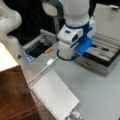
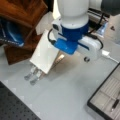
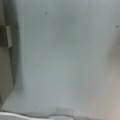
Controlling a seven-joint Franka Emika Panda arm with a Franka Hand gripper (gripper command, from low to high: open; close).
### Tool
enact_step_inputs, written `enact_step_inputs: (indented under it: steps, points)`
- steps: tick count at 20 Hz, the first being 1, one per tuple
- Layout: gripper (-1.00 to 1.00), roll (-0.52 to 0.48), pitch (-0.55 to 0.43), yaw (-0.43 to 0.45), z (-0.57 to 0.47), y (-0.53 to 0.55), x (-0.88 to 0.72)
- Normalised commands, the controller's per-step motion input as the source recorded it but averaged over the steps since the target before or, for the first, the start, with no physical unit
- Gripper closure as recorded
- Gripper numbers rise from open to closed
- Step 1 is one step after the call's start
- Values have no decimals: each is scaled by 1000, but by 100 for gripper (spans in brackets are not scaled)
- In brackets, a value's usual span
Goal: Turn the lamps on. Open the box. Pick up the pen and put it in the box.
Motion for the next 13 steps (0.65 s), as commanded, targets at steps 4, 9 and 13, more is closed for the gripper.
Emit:
enact_step_inputs:
  steps: [4,9,13]
  points:
    - [-100,-107,92,138,94,-184,-29]
    - [-100,-79,74,135,106,-141,-8]
    - [-100,-53,33,153,47,-115,51]
